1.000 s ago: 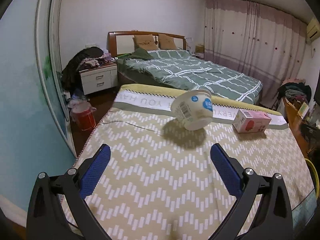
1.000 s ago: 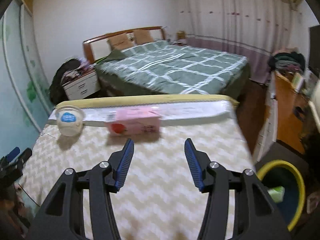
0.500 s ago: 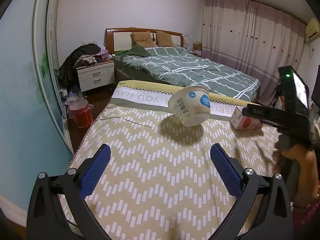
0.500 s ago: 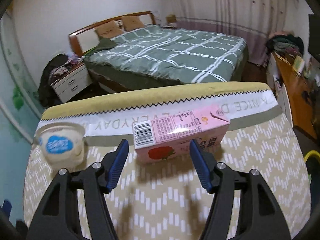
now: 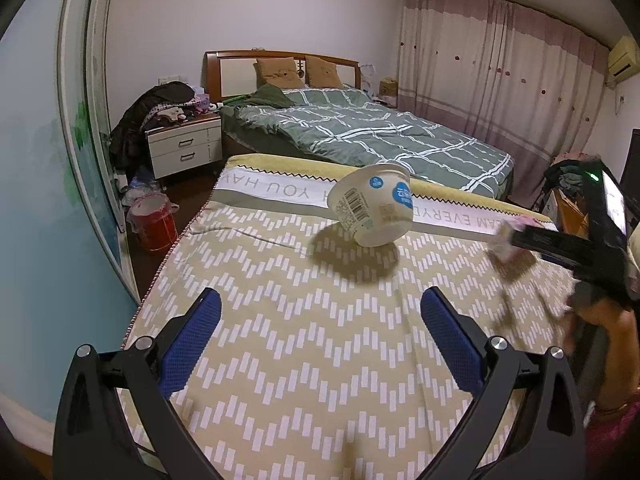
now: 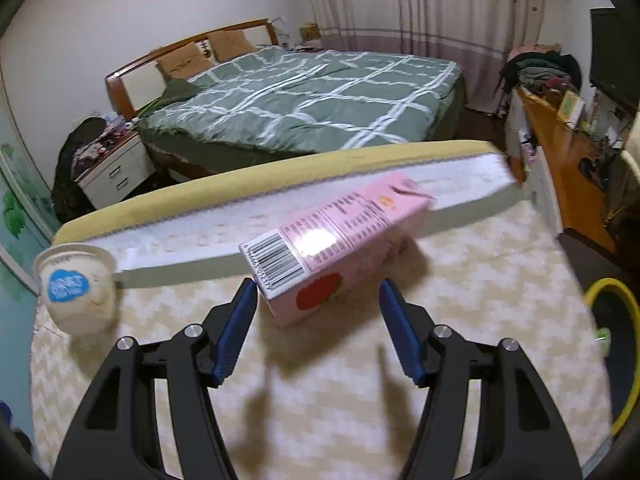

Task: Collect trash
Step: 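Reach the right tool to the pink juice carton and grasp it, then carry the juice carton over the bin and open the right tool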

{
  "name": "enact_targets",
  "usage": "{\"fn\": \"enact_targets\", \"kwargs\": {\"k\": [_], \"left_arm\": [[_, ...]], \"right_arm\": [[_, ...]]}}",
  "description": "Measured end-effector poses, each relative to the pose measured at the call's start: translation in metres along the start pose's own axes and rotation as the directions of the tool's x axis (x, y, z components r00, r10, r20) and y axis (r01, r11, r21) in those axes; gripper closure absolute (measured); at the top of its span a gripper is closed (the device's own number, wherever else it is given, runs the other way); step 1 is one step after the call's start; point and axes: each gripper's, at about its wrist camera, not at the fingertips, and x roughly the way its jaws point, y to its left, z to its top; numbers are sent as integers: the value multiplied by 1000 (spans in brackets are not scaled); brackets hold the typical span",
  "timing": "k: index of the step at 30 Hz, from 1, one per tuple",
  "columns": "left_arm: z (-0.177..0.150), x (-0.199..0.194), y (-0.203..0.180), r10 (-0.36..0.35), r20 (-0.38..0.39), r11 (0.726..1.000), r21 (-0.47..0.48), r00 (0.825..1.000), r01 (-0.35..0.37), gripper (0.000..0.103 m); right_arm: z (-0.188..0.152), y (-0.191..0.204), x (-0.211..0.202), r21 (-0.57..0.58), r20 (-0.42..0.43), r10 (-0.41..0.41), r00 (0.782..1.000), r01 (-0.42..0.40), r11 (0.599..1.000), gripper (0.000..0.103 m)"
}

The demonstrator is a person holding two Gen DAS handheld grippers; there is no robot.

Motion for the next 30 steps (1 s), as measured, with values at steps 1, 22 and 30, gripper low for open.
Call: {"fn": "enact_targets", "kwargs": {"k": [1, 22, 30], "left_arm": [[0, 0, 0, -3, 0, 1000, 0, 1000, 3, 5], [-2, 1, -5, -19, -12, 1000, 15, 1000, 19, 5], [-3, 2, -8, -19, -17, 1000, 24, 1000, 20, 5]], "right_arm": [[-1, -10, -2, 11, 4, -14, 1000, 14, 1000, 42], [10, -36, 32, 111, -10, -76, 997, 77, 991, 49], [1, -47, 3, 52, 35, -25, 999, 23, 998, 64]]}}
